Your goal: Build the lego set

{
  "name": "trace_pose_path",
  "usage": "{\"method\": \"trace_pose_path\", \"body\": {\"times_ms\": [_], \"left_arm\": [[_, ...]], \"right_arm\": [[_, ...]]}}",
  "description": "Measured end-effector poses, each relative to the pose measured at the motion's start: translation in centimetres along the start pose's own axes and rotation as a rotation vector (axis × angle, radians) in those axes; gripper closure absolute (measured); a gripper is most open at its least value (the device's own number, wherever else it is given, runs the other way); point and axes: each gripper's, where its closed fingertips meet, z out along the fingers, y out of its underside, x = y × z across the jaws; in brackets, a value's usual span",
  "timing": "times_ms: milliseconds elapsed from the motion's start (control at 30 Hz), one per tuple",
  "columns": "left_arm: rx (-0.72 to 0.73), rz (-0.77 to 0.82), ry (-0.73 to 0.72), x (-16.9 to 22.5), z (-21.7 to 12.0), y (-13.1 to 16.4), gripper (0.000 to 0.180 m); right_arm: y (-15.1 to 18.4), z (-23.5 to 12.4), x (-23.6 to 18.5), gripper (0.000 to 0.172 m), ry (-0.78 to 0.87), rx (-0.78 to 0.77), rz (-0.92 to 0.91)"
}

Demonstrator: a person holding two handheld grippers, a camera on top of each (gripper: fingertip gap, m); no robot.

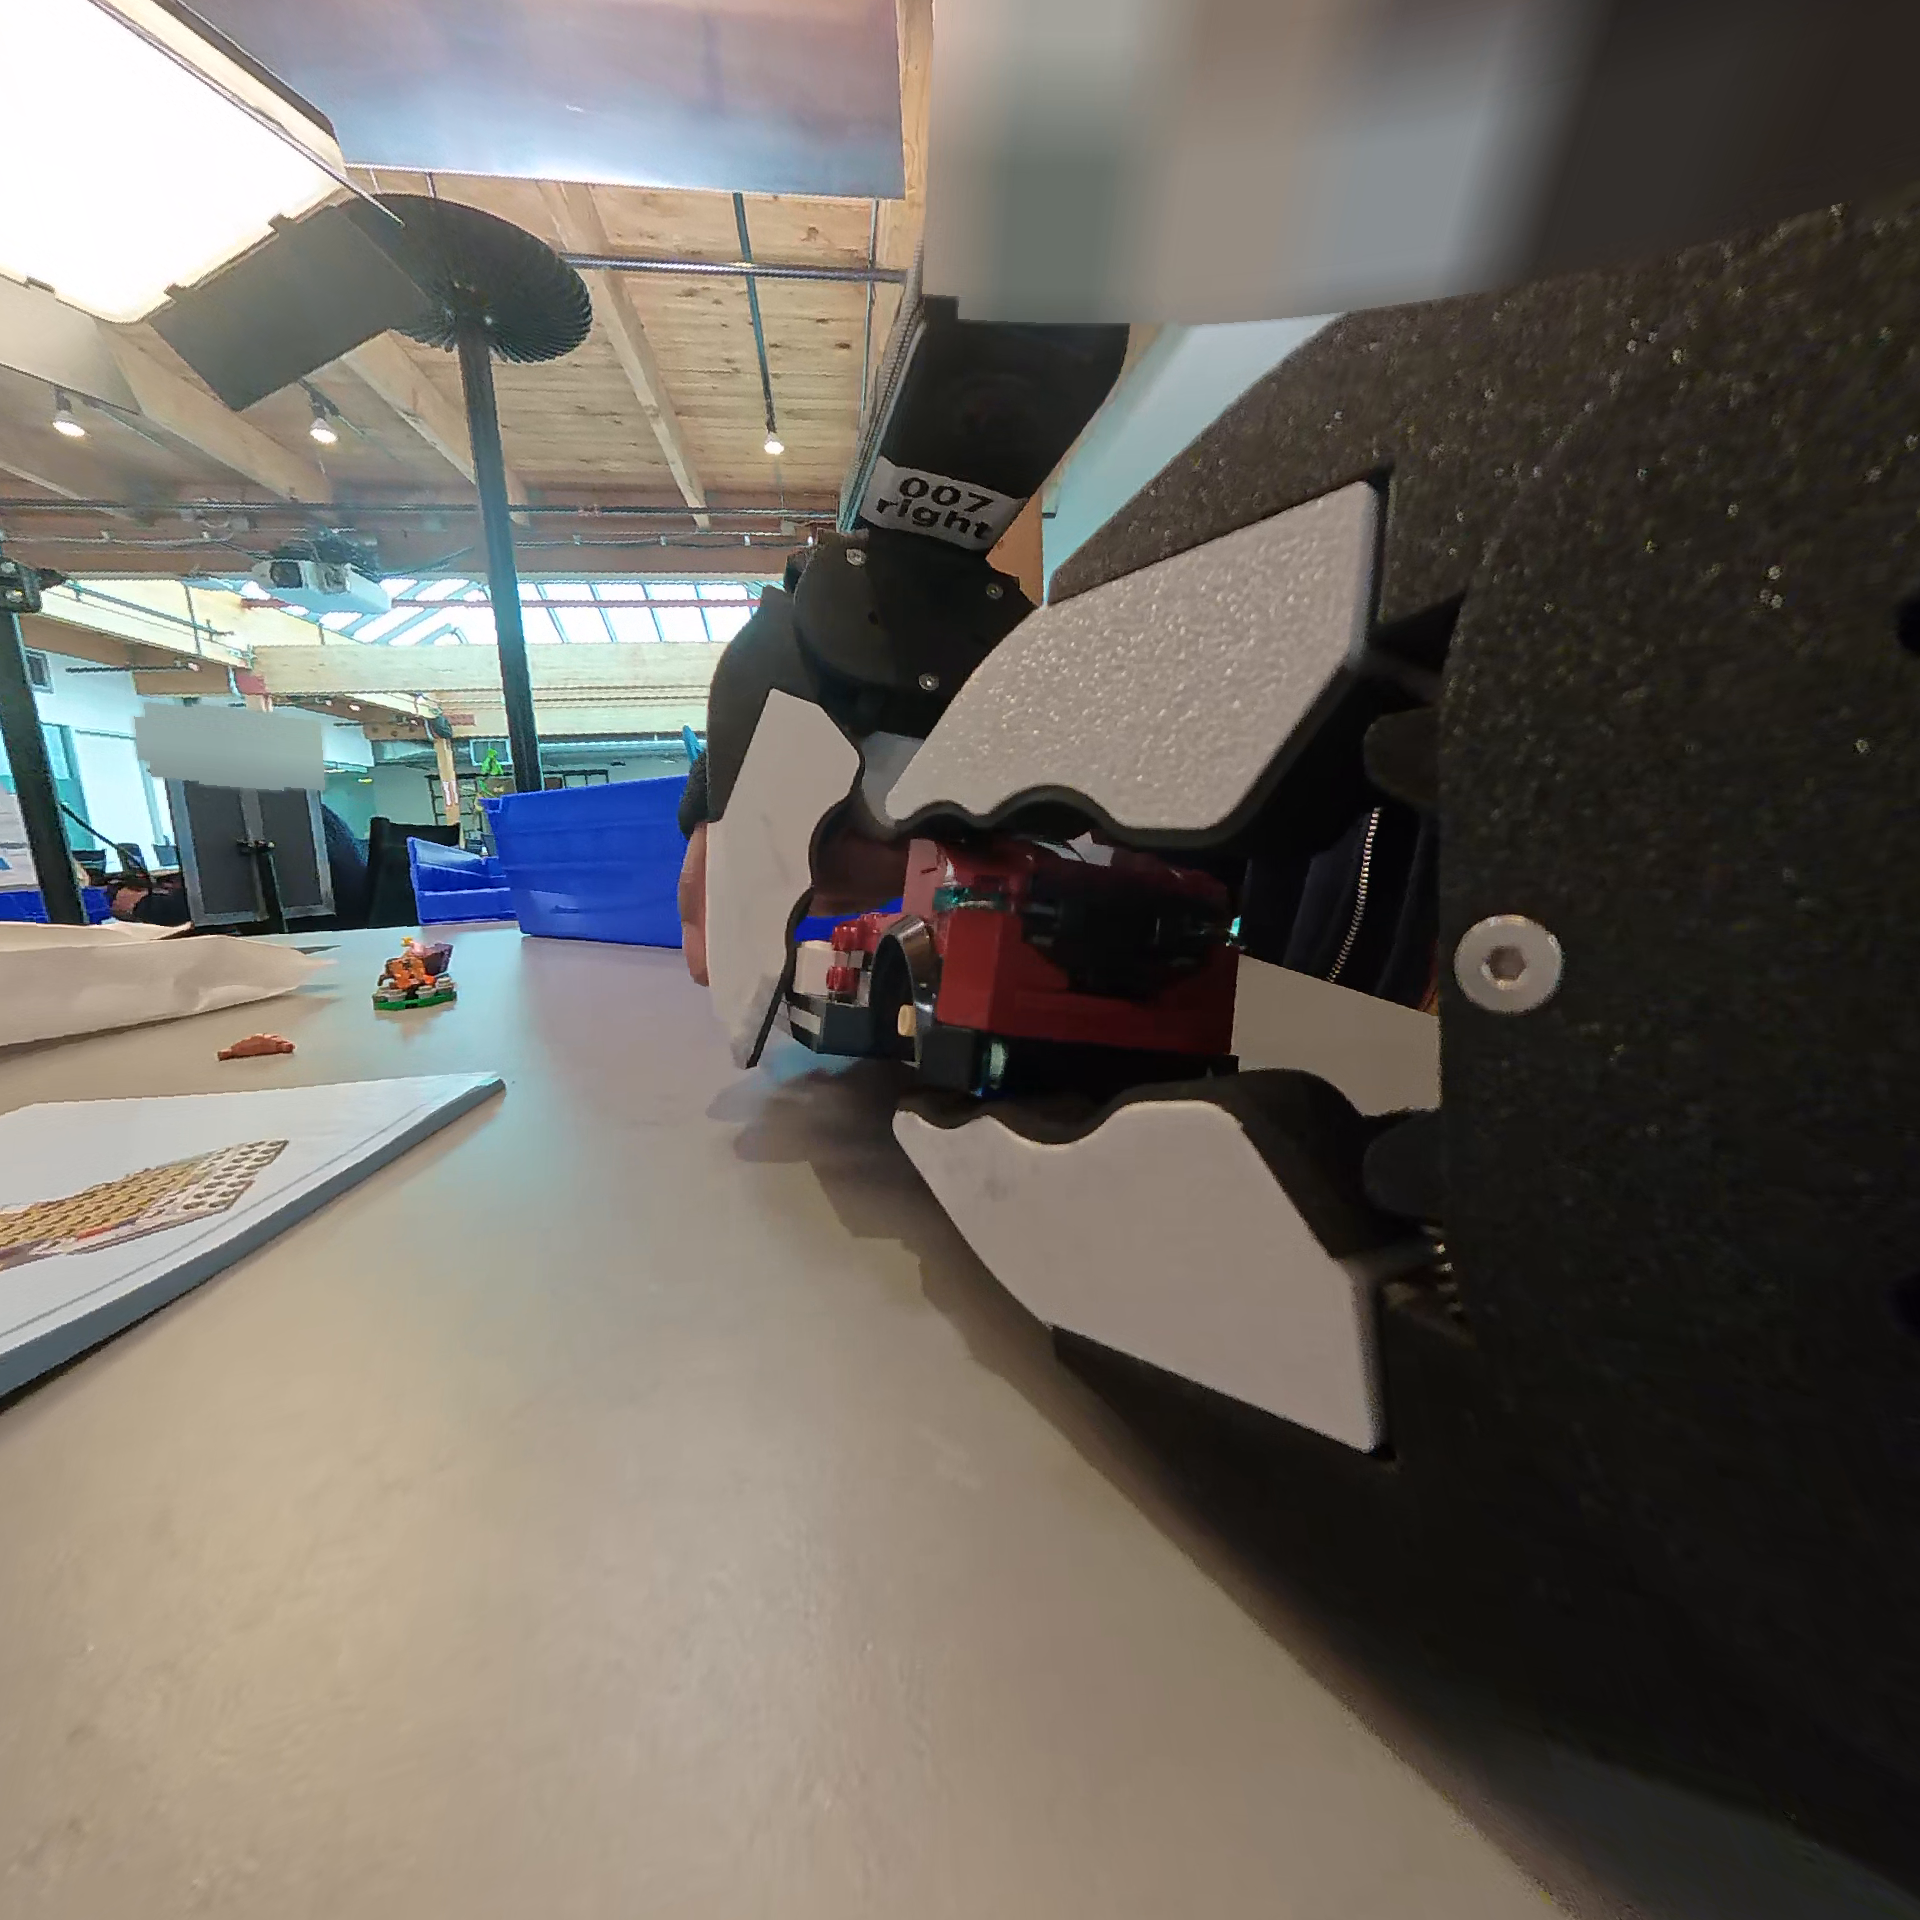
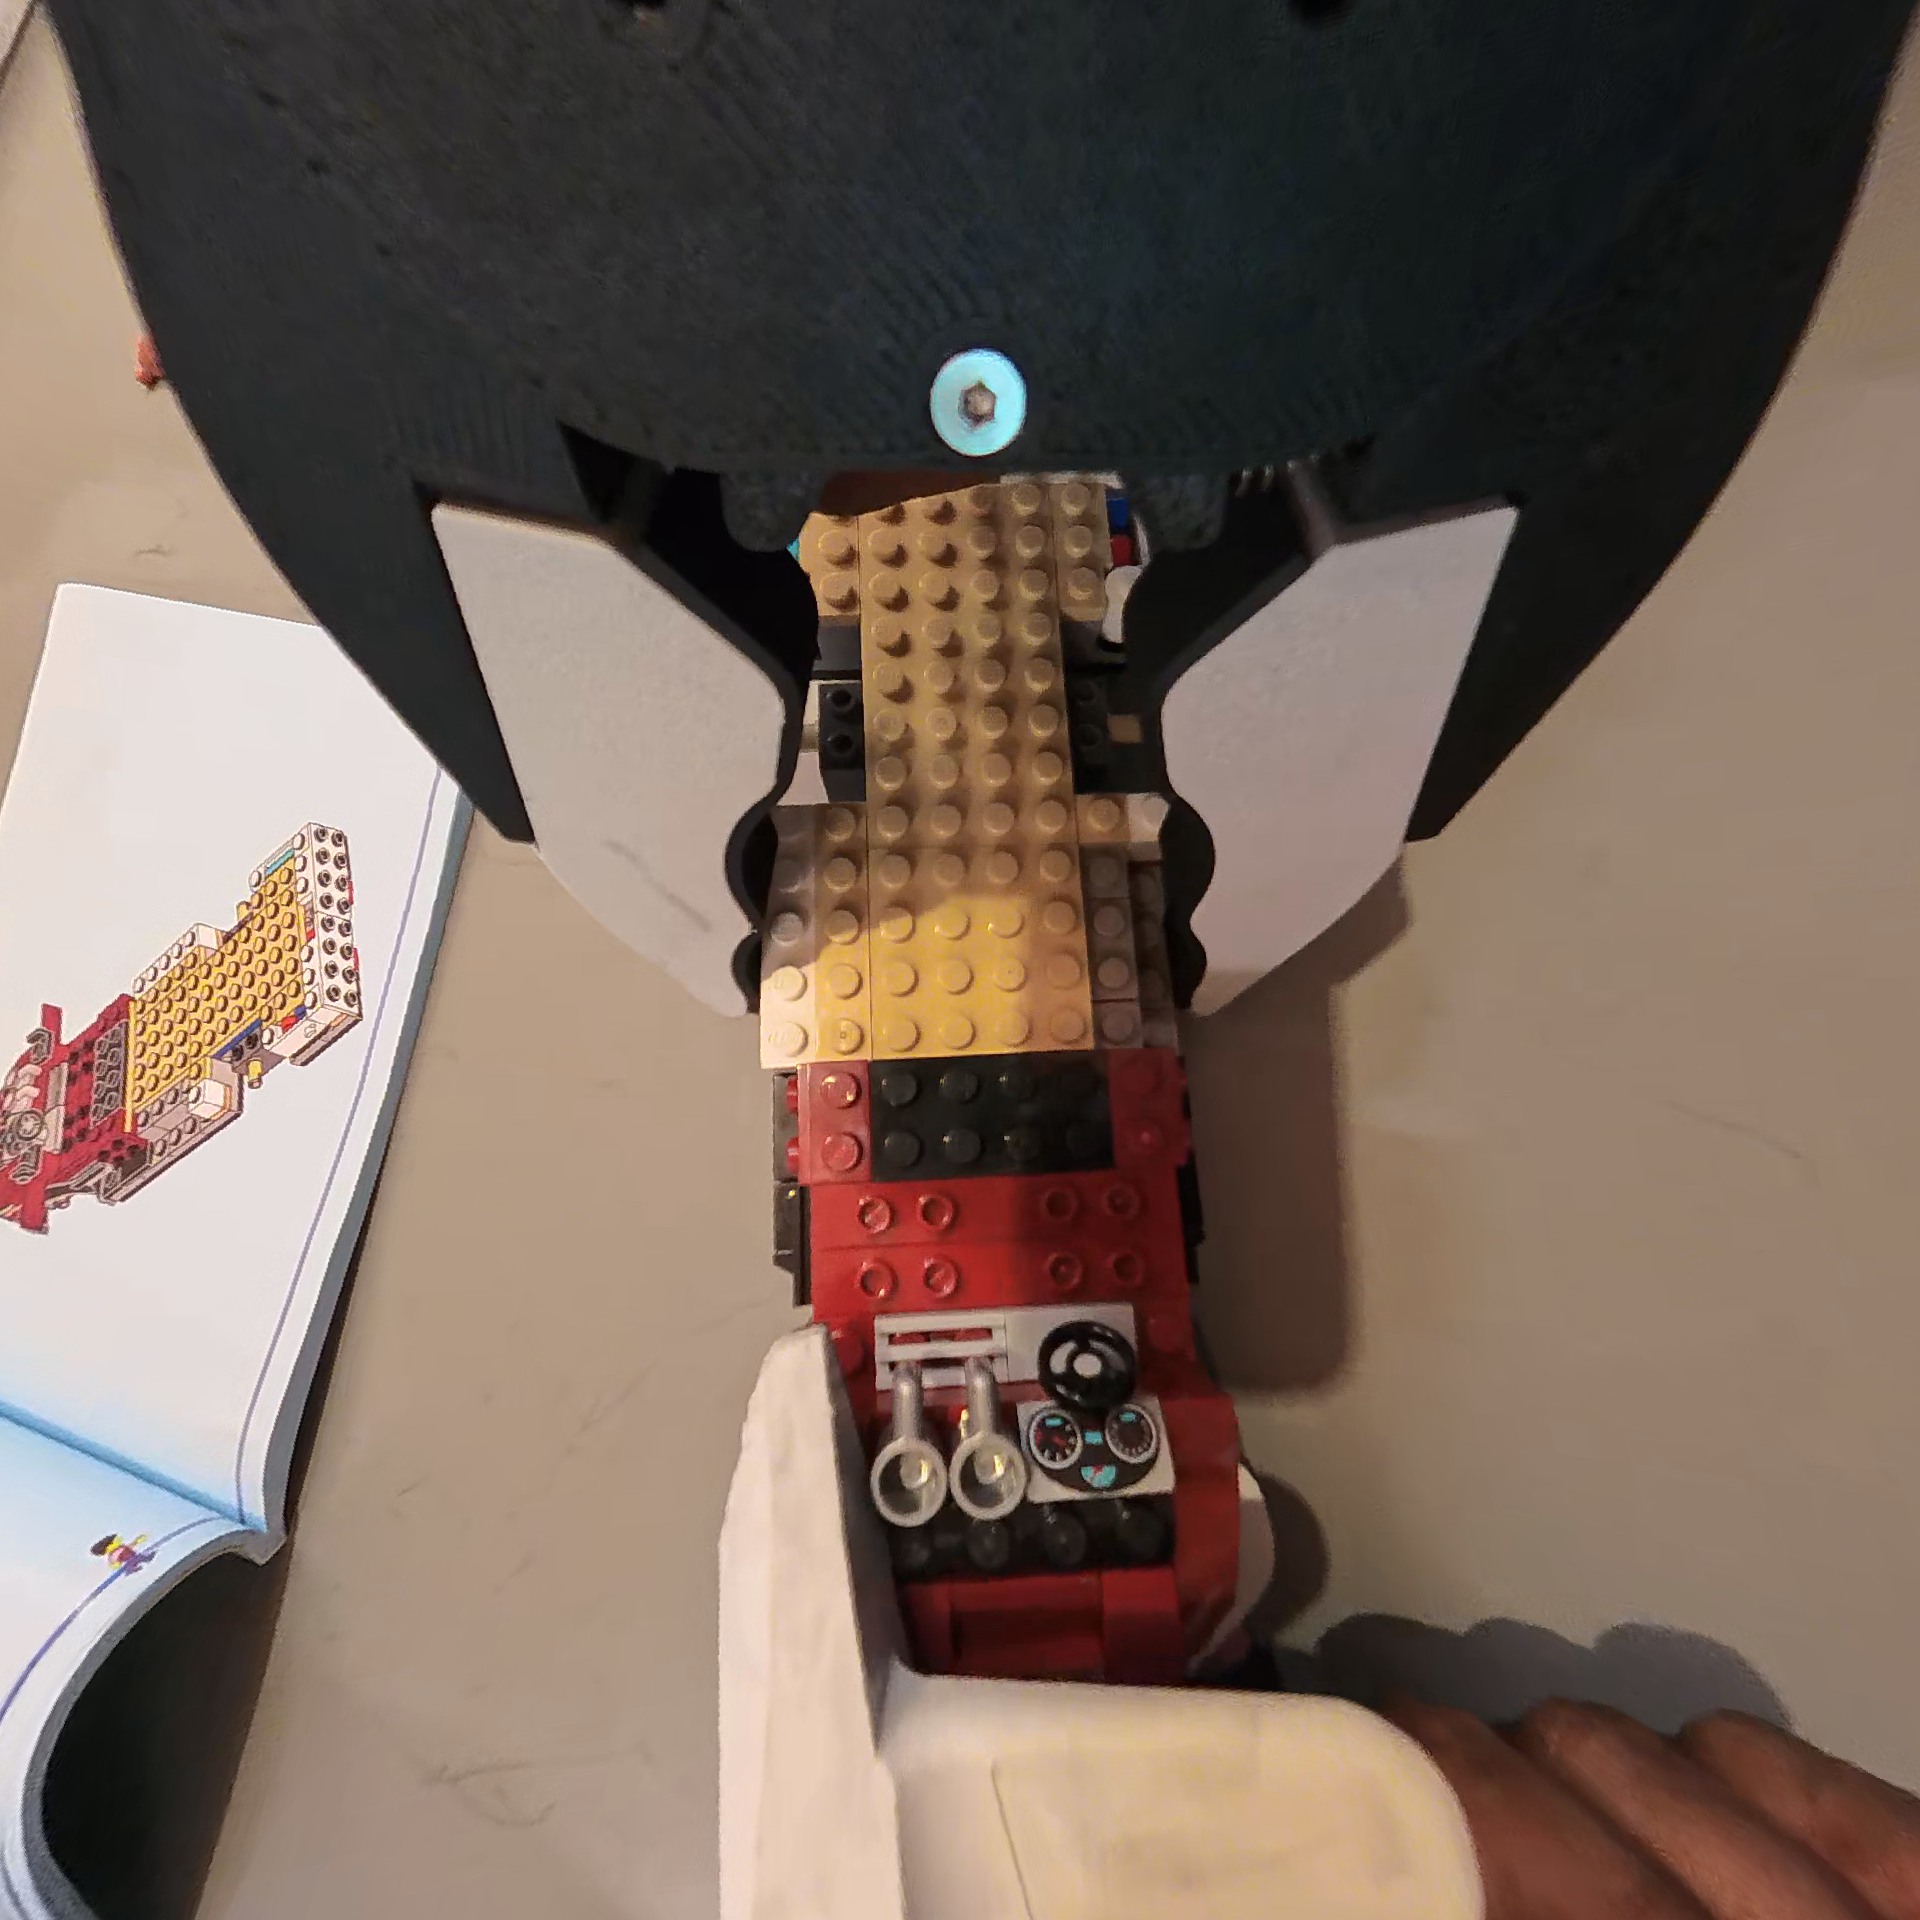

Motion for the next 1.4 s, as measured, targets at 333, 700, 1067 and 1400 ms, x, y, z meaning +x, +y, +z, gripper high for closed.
{"method": "trace_pose_path", "body": {"times_ms": [333, 700, 1067, 1400], "left_arm": [[0.114, -0.146, 0.086, 0.5, 0.6, -2.6, 0.135], [0.194, -0.084, 0.209, 3.9, 5.2, -8.6, 0.135], [0.172, -0.173, 0.233, 2.5, 7.3, -7.5, 0.136], [0.203, -0.205, 0.201, 1.6, 6.6, -6.0, 0.136]], "right_arm": [[0.3, -4.2, 4.0, 0.097, 0.203, 0.055, 0.103], [12.2, -11.6, 3.3, 0.119, 0.465, 0.149, 0.803], [13.9, -8.0, -2.2, 0.142, 0.429, 0.038, 0.996], [13.5, -7.5, -1.6, 0.164, 0.458, -0.022, 0.964]]}}
